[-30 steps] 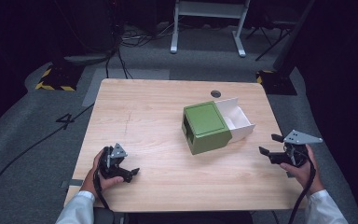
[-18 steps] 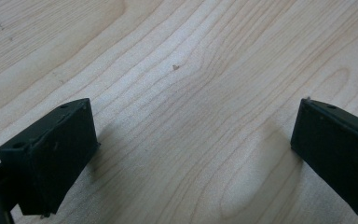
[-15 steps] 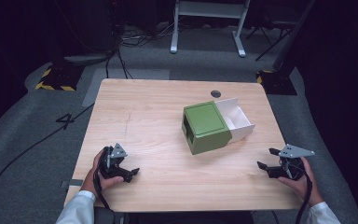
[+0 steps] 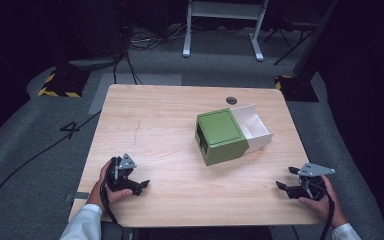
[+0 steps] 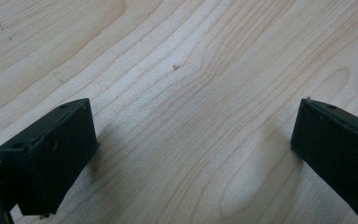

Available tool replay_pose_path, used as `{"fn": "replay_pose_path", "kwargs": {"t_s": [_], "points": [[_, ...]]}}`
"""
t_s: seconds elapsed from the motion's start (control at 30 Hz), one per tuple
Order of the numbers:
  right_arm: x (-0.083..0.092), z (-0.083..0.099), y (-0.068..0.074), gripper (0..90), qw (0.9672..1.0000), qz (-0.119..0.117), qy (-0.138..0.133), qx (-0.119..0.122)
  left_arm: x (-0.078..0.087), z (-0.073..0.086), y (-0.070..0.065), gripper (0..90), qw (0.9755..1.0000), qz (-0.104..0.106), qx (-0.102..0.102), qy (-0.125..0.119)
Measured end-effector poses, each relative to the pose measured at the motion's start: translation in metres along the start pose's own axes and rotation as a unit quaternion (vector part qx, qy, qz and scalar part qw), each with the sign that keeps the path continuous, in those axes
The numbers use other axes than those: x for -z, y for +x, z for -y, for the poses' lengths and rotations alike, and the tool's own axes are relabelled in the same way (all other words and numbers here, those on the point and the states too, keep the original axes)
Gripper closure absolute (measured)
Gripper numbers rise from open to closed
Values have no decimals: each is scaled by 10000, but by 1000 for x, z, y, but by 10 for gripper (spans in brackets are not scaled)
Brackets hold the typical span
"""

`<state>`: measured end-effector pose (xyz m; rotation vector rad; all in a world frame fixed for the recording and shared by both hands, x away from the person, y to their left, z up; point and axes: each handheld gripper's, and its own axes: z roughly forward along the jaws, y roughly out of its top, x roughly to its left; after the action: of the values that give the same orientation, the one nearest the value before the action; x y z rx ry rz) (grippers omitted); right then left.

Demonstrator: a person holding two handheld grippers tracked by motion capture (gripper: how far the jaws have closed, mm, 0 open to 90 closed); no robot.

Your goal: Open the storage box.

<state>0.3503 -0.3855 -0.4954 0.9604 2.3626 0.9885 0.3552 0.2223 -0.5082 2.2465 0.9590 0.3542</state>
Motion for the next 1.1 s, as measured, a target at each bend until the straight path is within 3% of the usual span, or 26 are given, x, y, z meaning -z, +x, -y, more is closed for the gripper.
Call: {"fn": "replay_pose_path", "kwargs": {"t_s": [0.23,0.33,0.5,1.1], "points": [[-1,10,0,189,9999,27,41,-115,0,0,0,3,10000,-2,4,-2],[1,17,-1,184,9995,-42,-78,-312,0,0,0,2,10000,6,9,-2],[2,18,-3,177,9988,-96,-28,-472,0,0,0,2,10000,7,11,-4],[2,18,-3,175,9987,-66,-18,-500,0,0,0,1,10000,3,11,-3]]}}
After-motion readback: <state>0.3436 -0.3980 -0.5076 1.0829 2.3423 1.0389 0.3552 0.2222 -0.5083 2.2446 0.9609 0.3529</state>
